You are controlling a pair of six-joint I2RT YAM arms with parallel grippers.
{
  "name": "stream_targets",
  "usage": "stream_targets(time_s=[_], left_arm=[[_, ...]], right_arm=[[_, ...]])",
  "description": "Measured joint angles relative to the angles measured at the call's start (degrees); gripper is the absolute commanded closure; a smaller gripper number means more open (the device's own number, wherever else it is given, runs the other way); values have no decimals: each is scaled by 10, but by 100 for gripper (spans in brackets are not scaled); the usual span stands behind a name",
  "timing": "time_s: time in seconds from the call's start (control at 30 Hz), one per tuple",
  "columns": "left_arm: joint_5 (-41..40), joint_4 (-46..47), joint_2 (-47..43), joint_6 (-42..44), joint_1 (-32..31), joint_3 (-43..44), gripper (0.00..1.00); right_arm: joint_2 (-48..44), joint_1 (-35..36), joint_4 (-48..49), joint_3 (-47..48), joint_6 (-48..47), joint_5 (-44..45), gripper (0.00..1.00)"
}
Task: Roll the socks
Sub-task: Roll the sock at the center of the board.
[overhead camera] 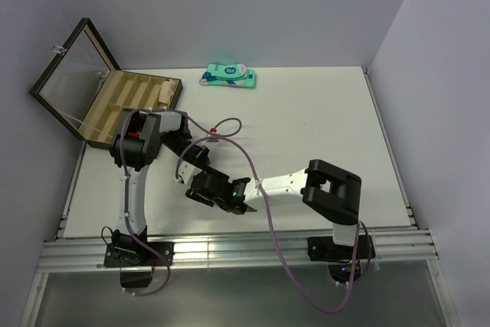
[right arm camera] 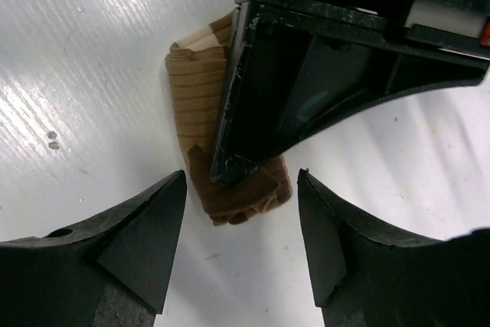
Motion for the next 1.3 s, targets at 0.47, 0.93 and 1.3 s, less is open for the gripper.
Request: stream_targets(time_s=[0.47,0.93,1.3], left_arm=[[0,0,0,0,0,-4,100],[7,-1,-20,6,7,0,67],[-14,46,-58,-56,19,24,64]], right_arm=[[43,-9,26,4,1,-2,49],[40,-9,33,-4,6,14,97],[16,-15,26,-37,0,50,99]])
